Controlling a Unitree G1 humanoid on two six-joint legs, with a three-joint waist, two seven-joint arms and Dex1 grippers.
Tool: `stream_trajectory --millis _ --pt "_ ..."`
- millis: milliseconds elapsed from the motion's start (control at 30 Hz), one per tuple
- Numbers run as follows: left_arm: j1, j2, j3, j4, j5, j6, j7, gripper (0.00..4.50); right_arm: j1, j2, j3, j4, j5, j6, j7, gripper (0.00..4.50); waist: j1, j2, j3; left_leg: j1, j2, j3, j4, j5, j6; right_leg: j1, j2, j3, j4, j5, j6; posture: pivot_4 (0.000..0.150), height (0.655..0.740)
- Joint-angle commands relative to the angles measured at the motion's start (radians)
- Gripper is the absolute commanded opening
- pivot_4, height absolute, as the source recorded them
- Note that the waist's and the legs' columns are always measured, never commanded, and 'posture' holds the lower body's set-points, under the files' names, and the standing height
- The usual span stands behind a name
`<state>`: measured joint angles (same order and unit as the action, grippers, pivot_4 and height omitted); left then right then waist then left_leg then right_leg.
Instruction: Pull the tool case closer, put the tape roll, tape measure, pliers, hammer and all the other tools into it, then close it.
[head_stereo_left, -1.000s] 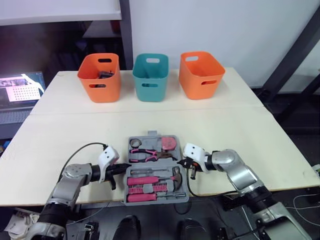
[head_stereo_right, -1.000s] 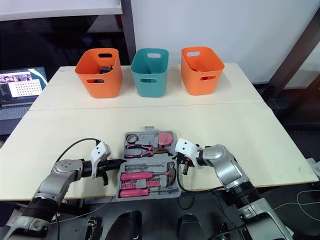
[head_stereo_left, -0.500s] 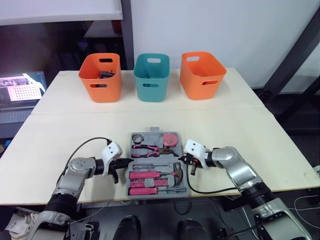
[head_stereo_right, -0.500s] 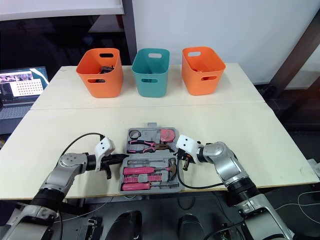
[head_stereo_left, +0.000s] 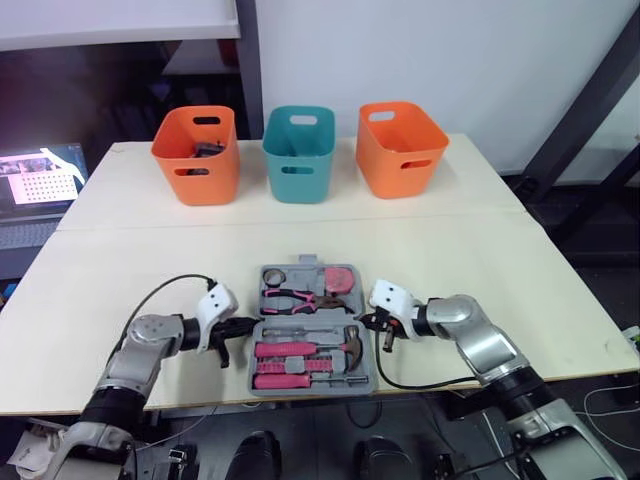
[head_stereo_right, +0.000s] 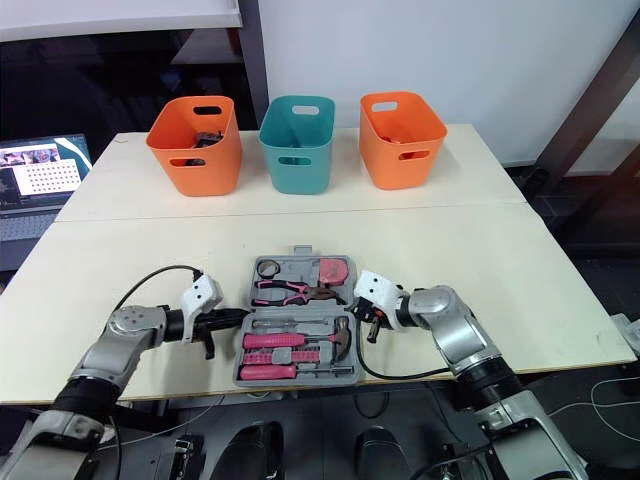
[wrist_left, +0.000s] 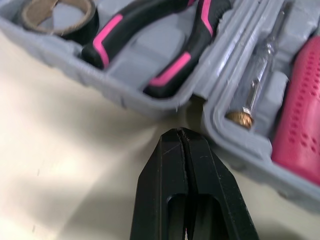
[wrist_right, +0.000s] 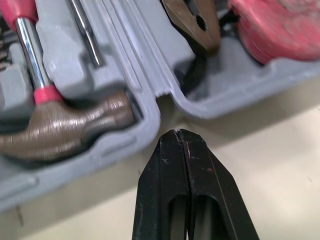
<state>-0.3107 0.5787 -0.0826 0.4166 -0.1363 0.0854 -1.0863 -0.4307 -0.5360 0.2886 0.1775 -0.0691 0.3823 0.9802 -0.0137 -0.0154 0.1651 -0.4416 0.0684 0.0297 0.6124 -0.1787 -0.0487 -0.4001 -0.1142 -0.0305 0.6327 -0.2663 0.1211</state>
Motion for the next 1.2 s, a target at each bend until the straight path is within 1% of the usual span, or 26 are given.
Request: stream_trajectory --millis 33,133,200,267,300,333,400,433,467,500,600,667,733,867,1033,1133,1200 --pt "0.014 0.042 0.041 -0.005 -0.024 -0.002 -0.017 0.02 0.005 -0.031 -0.044 -0.038 0.037 0.002 0.011 0.00 0.001 0.000 0.000 0.000 0.000 0.000 0.000 0.000 0.000 0.000 0.000 0.000 0.000 0.000 0.000 0.150 0.7400" --pt "0.015 0.074 0.099 -0.010 -0.079 -0.005 -0.047 0.02 0.037 -0.062 -0.102 -0.098 0.097 0.054 0.027 0.00 0.003 0.000 0.000 0.000 0.000 0.000 0.000 0.000 0.000 0.000 0.000 0.000 0.000 -0.001 -0.002 0.150 0.7400" --pt "0.032 0.090 0.151 -0.065 -0.166 0.011 -0.114 0.00 0.066 -0.079 -0.157 -0.166 0.155 0.113 0.037 0.56 0.004 0.000 0.000 -0.001 0.000 0.000 0.000 0.000 0.000 -0.001 0.000 0.000 0.000 -0.001 -0.001 0.150 0.7400" --pt "0.059 0.104 0.198 -0.134 -0.270 0.053 -0.192 0.00 0.094 -0.094 -0.207 -0.235 0.216 0.183 0.040 1.29 0.004 0.000 0.000 -0.002 0.000 0.000 0.000 0.000 0.000 -0.002 0.000 0.000 0.000 -0.001 -0.002 0.150 0.7400" --pt "0.069 0.109 0.212 -0.162 -0.305 0.077 -0.216 0.00 0.103 -0.098 -0.225 -0.261 0.240 0.212 0.039 1.86 0.003 0.000 0.000 -0.002 0.000 0.000 0.000 0.000 0.000 -0.001 -0.001 0.000 0.000 -0.001 -0.002 0.150 0.7400" --pt "0.090 0.127 0.213 -0.212 -0.339 0.121 -0.250 0.00 0.114 -0.102 -0.250 -0.298 0.282 0.269 0.042 2.31 0.003 0.000 0.000 -0.002 0.000 0.000 0.000 0.000 0.000 -0.001 -0.001 0.000 -0.001 -0.001 -0.002 0.150 0.7400" --pt "0.130 0.153 0.193 -0.300 -0.376 0.181 -0.295 0.00 0.129 -0.104 -0.285 -0.359 0.355 0.375 0.041 3.22 0.002 0.000 0.000 -0.001 0.000 0.000 0.000 0.000 0.000 -0.001 -0.001 0.000 -0.001 -0.001 -0.003 0.150 0.7400" --pt "0.147 0.158 0.179 -0.340 -0.390 0.205 -0.306 0.00 0.129 -0.097 -0.302 -0.376 0.384 0.427 0.027 3.79 0.001 0.000 0.000 -0.001 0.000 0.000 0.000 0.000 0.000 -0.001 -0.001 0.000 -0.001 -0.002 -0.003 0.150 0.7400" --pt "0.159 0.157 0.161 -0.375 -0.395 0.224 -0.308 0.00 0.123 -0.083 -0.318 -0.383 0.412 0.481 0.008 4.26 0.000 0.000 0.000 -0.001 0.000 0.000 0.000 0.000 0.000 -0.001 -0.001 0.000 -0.001 -0.002 -0.003 0.150 0.7400" --pt "0.169 0.152 0.135 -0.407 -0.387 0.234 -0.304 0.00 0.115 -0.069 -0.331 -0.385 0.440 0.537 -0.012 4.45 0.001 0.000 0.000 -0.001 0.000 0.000 0.000 0.000 0.000 -0.001 -0.001 0.000 -0.001 -0.002 -0.003 0.150 0.7400" --pt "0.176 0.130 0.072 -0.442 -0.341 0.240 -0.271 0.00 0.067 -0.008 -0.381 -0.357 0.514 0.695 -0.090 4.45 0.002 0.000 0.000 -0.001 0.000 0.000 0.000 0.000 0.000 -0.001 -0.001 0.000 -0.001 -0.002 -0.004 0.150 0.7400" --pt "0.170 0.105 0.034 -0.440 -0.317 0.231 -0.252 0.00 0.012 0.045 -0.427 -0.287 0.545 0.801 -0.156 4.45 0.002 0.000 0.000 -0.001 0.000 0.000 0.000 0.000 0.000 -0.001 -0.001 0.000 -0.001 -0.002 -0.004 0.150 0.7400" --pt "0.174 0.080 -0.007 -0.442 -0.288 0.219 -0.232 0.00 -0.020 0.073 -0.438 -0.233 0.563 0.848 -0.183 4.45 0.002 0.000 0.000 -0.002 0.000 0.000 0.000 0.000 0.000 -0.002 -0.001 0.000 -0.001 -0.001 -0.004 0.150 0.7400" --pt "0.172 0.028 -0.073 -0.405 -0.197 0.172 -0.156 0.00 -0.084 0.133 -0.451 -0.090 0.550 0.822 -0.260 4.45 0.003 0.000 0.000 -0.002 0.000 0.000 0.000 0.000 0.000 -0.002 -0.001 0.000 -0.001 -0.001 -0.004 0.150 0.7400" --pt "0.165 0.018 -0.122 -0.378 -0.123 0.181 -0.097 0.00 -0.170 0.188 -0.480 0.110 0.541 0.745 -0.335 4.45 0.000 0.000 0.001 -0.002 0.000 0.000 0.000 0.000 0.000 -0.002 -0.001 0.000 0.000 -0.001 -0.004 0.150 0.7400" --pt "0.174 0.017 -0.155 -0.372 -0.058 0.190 -0.041 0.00 -0.242 0.210 -0.493 0.274 0.544 0.685 -0.328 4.45 0.001 0.001 0.000 -0.002 0.000 0.000 0.000 0.000 0.000 -0.002 0.000 0.000 0.000 -0.001 -0.003 0.150 0.7400" --pt "0.178 0.017 -0.170 -0.373 -0.034 0.203 -0.015 0.00 -0.298 0.219 -0.474 0.396 0.526 0.628 -0.303 4.45 0.000 0.001 0.000 -0.001 0.000 0.000 0.000 0.000 0.000 -0.002 -0.001 0.000 0.000 0.000 -0.002 0.150 0.7400"
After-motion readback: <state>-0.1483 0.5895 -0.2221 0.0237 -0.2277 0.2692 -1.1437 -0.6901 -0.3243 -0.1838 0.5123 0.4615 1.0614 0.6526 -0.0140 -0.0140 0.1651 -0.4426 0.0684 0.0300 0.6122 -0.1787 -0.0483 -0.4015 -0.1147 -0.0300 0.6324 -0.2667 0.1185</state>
